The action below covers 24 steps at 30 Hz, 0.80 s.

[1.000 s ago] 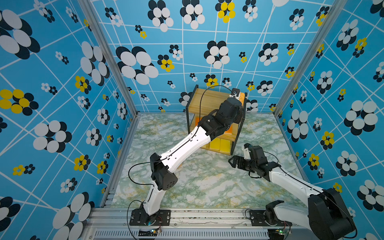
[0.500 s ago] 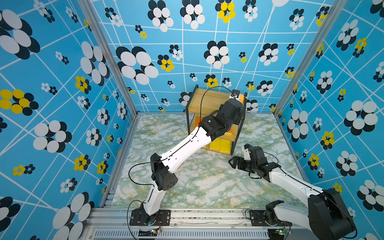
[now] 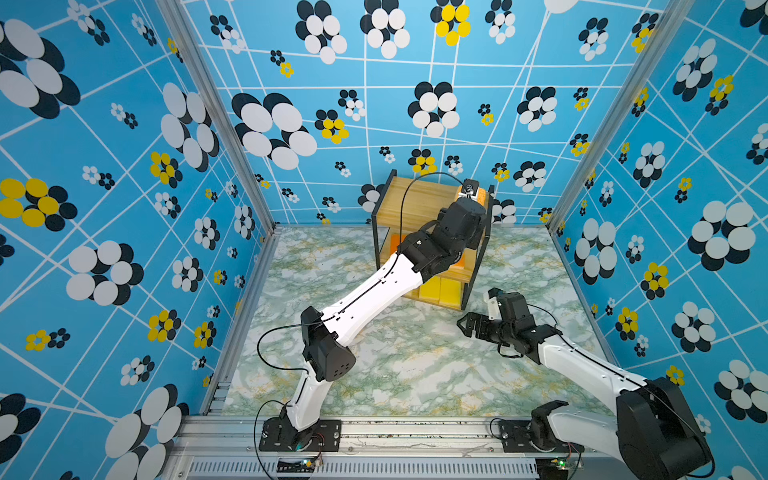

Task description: Place and organize the cleaning sponges onto the shelf

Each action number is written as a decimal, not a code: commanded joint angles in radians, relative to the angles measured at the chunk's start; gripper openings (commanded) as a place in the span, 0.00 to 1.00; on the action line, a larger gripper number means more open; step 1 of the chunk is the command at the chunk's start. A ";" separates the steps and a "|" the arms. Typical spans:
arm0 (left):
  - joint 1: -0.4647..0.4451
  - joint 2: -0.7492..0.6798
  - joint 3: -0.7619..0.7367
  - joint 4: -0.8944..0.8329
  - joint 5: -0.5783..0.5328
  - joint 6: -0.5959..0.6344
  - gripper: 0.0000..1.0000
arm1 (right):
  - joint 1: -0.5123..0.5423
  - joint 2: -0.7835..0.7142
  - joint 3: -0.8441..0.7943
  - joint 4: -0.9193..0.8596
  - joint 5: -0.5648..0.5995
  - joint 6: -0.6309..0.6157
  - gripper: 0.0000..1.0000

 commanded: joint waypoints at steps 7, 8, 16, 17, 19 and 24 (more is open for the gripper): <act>-0.003 0.022 0.017 -0.021 -0.029 -0.017 0.65 | -0.006 -0.015 -0.003 -0.003 -0.007 -0.002 0.99; -0.003 0.022 0.016 -0.022 -0.030 -0.017 0.66 | -0.006 -0.016 -0.003 -0.004 -0.007 -0.002 0.99; -0.003 0.015 -0.005 -0.007 -0.033 -0.019 0.71 | -0.007 -0.019 -0.002 -0.010 -0.002 -0.002 0.99; -0.003 0.015 -0.005 -0.007 -0.033 -0.019 0.71 | -0.007 -0.021 -0.003 -0.011 -0.003 -0.002 0.99; -0.003 0.013 -0.009 -0.007 -0.034 -0.021 0.73 | -0.006 -0.021 -0.003 -0.012 -0.002 -0.002 0.99; -0.003 0.015 -0.016 -0.008 -0.039 -0.020 0.77 | -0.006 -0.021 -0.002 -0.011 -0.002 -0.001 0.99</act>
